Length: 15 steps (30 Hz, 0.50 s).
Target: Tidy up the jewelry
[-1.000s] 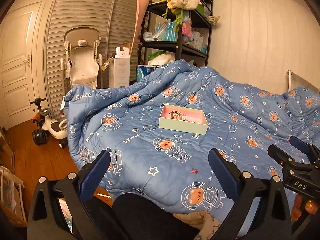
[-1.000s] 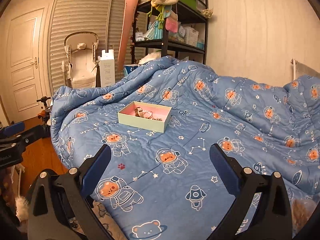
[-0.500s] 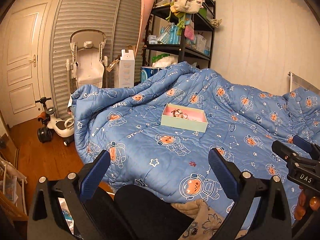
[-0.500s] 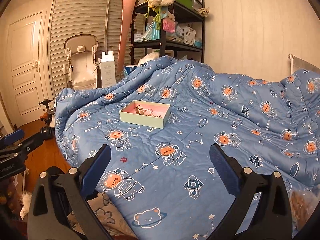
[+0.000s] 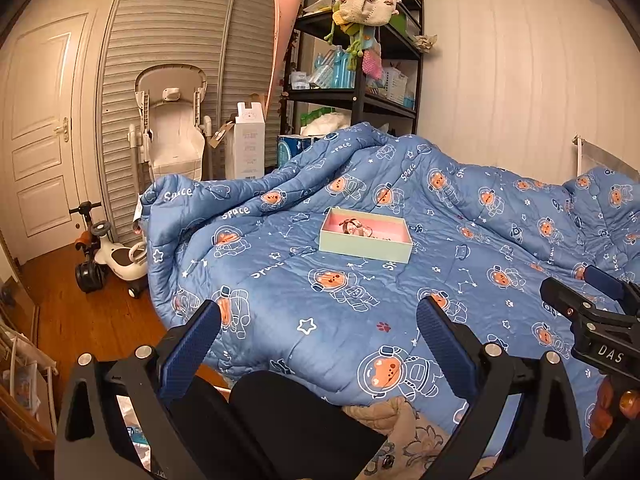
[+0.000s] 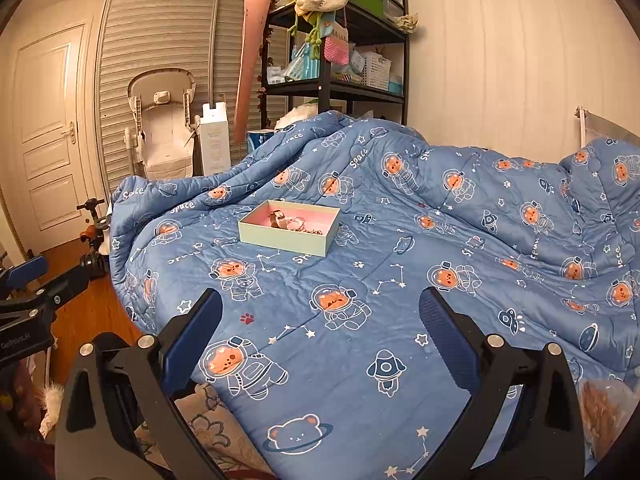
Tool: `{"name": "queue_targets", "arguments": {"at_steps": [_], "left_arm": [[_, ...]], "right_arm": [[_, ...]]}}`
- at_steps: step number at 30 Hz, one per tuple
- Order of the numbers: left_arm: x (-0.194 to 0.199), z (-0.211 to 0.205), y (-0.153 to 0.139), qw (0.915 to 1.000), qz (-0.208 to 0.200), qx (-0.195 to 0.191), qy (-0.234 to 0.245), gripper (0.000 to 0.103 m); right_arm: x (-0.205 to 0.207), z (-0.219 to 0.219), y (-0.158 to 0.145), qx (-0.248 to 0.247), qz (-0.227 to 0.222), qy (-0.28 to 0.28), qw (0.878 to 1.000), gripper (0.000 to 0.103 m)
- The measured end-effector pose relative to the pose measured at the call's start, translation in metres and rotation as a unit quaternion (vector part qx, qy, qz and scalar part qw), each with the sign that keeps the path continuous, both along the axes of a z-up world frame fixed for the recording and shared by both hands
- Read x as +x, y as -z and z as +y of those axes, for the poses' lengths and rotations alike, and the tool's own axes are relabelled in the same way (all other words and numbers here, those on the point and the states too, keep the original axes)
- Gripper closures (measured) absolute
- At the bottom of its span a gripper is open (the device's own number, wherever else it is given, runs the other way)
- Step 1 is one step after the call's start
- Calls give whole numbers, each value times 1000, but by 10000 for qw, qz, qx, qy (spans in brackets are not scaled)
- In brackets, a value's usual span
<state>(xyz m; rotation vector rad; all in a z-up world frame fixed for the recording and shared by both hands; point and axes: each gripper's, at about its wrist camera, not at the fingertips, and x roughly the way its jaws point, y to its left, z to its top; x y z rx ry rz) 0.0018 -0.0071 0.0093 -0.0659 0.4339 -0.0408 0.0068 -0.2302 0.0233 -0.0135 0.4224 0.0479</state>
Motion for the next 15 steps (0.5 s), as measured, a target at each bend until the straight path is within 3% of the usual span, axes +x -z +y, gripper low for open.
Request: {"name": "queue_targets", "arguments": {"at_steps": [15], "left_arm": [[0,1,-1,10000,-17,57,-6,7]], "right_arm": [[-2,1,-1,-32,-25,-12,10000,6]]}}
